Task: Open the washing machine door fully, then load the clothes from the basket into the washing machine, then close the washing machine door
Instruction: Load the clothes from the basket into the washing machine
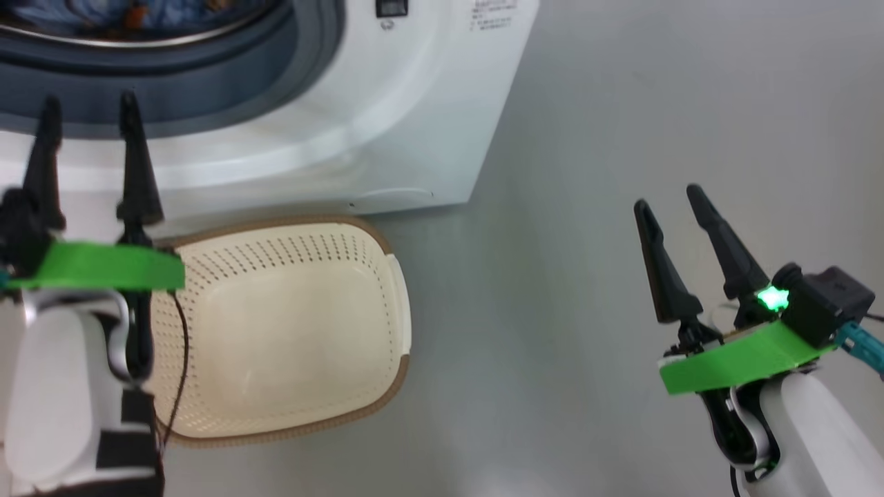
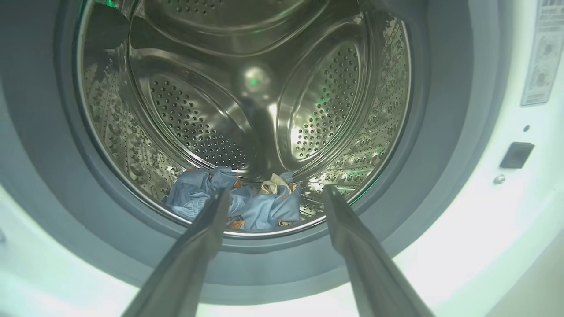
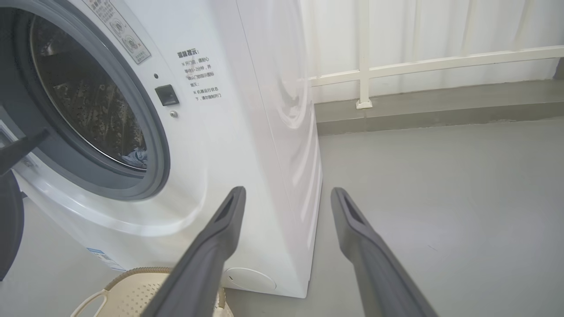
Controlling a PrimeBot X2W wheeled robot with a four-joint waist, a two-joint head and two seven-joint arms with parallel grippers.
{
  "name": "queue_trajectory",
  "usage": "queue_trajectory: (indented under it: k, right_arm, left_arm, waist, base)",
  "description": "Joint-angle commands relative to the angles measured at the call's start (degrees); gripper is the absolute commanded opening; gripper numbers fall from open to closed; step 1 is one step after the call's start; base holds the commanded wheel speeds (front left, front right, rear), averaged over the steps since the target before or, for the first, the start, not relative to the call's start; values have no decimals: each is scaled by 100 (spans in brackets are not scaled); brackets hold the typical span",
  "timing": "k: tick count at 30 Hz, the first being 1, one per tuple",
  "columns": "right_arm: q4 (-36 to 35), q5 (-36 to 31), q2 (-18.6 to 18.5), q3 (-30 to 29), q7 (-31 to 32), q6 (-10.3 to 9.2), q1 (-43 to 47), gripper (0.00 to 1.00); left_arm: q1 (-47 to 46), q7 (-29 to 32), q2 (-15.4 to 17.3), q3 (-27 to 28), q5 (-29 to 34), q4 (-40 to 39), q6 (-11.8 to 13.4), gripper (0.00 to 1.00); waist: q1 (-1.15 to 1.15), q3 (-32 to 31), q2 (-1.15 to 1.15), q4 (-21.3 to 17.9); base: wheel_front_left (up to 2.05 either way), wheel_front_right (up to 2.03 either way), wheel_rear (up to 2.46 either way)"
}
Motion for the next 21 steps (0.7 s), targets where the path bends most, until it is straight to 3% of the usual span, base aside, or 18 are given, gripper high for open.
queue_trajectory:
  k: [1, 21]
  right_arm:
    - [-104, -15, -72, 74, -46, 42, 174, 100]
    - [-33, 34, -274, -110, -46, 42, 1224, 100]
  left_arm:
    - [196, -30, 170, 127, -45, -222, -27, 100]
    - [2410, -30, -135, 335, -65, -1033, -28, 100]
  waist:
    - [1, -275, 0, 142]
    - [1, -1514, 0, 432]
  base:
    - [0, 0, 0]
    - [0, 0, 0]
